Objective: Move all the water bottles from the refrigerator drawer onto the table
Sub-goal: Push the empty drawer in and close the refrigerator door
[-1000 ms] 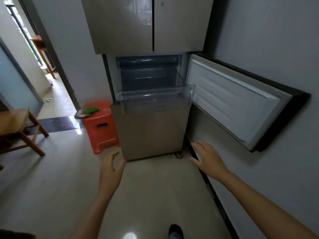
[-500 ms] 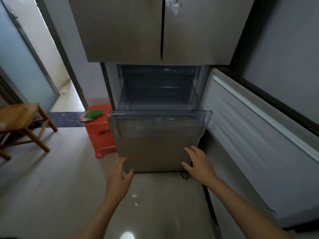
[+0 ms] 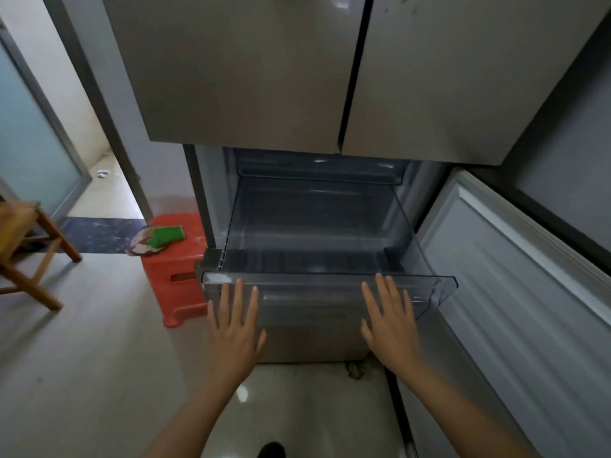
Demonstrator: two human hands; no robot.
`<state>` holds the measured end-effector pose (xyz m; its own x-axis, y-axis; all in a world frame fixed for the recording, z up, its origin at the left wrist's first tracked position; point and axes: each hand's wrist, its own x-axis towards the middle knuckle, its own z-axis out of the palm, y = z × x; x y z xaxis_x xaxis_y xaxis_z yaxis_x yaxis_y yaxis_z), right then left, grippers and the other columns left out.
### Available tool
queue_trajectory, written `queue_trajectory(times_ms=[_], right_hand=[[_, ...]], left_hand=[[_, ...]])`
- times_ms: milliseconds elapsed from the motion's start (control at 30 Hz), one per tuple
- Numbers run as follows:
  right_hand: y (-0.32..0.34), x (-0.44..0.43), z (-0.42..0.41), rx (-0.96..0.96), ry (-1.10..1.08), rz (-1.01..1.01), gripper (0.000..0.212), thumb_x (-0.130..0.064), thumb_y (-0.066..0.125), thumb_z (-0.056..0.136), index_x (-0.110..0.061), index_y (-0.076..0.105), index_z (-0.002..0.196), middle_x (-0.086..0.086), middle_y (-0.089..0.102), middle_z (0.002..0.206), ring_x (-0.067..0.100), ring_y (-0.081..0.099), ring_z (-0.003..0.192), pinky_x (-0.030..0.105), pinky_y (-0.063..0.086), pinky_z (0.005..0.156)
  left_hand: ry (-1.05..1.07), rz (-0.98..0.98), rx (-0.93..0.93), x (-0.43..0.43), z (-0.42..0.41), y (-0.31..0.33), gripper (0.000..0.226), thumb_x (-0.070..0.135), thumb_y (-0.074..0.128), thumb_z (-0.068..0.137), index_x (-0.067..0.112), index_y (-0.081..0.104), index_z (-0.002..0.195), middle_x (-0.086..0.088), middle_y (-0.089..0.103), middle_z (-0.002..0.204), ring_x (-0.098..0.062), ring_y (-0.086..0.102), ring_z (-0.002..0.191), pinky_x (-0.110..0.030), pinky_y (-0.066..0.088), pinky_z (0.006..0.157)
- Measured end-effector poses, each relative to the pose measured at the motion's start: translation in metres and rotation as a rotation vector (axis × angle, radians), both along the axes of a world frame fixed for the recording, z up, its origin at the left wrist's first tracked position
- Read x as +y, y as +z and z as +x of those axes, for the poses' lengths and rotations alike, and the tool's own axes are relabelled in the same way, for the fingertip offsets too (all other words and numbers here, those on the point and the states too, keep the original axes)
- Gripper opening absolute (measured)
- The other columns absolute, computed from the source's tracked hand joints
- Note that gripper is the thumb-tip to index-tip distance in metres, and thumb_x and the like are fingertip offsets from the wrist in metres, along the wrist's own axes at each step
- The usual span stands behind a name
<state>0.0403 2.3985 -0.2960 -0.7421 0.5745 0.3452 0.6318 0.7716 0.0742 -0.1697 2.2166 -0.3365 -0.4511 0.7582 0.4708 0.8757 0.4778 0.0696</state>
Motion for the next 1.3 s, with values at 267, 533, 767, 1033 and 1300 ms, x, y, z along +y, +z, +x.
queue_trajectory(times_ms=[267,533,767,1033,1300], right_hand=[[-0.041,0.013,-0.005,0.049,-0.001,0.222,0.063,-0.026,0.037,0.080,-0.008,0.022,0.138,0.015,-0.010,0.154,0.030,-0.005,0.143,0.048,0.005,0.112],[-0.043,0.046,-0.022,0.093,0.046,0.279,0.062,-0.021,0.038,0.079,-0.009,0.026,0.138,0.015,-0.007,0.155,0.030,-0.002,0.143,0.048,0.009,0.111],[-0.028,0.087,-0.060,0.006,0.007,0.151,0.095,-0.017,0.074,0.061,-0.008,0.023,0.141,0.014,-0.006,0.155,0.027,-0.010,0.143,0.047,0.002,0.113],[0.015,0.142,-0.131,-0.174,-0.115,0.002,0.107,-0.023,0.085,0.045,-0.007,0.034,0.138,0.023,0.046,0.136,0.036,0.040,0.127,0.053,0.032,0.101],[0.026,0.160,-0.168,-0.192,-0.194,-0.119,0.083,-0.021,0.072,0.070,-0.008,0.031,0.142,0.025,0.029,0.146,0.038,0.030,0.134,0.059,0.028,0.103]], left_hand=[[-0.075,0.132,0.140,0.015,-0.017,-0.029,0.067,0.037,0.039,0.080,0.010,0.020,0.138,-0.015,-0.007,0.154,-0.039,-0.005,0.140,-0.054,0.006,0.110],[-0.051,0.109,0.095,0.042,-0.029,-0.027,0.069,0.036,0.041,0.074,0.009,0.021,0.135,-0.015,-0.010,0.154,-0.039,-0.006,0.140,-0.055,0.006,0.109],[-0.032,-0.057,-0.059,0.079,-0.056,0.002,0.124,0.033,0.085,0.047,0.012,0.010,0.143,-0.012,-0.014,0.154,-0.034,-0.010,0.141,-0.051,0.001,0.108],[0.123,-0.308,-0.237,0.151,-0.107,0.050,0.104,0.046,0.059,0.079,0.016,-0.020,0.139,-0.011,-0.029,0.143,-0.025,-0.031,0.132,-0.052,-0.008,0.110],[0.159,-0.445,-0.330,0.187,-0.127,0.062,0.101,0.043,0.049,0.085,0.014,-0.040,0.124,-0.014,-0.043,0.133,-0.029,-0.040,0.124,-0.051,-0.013,0.110]])
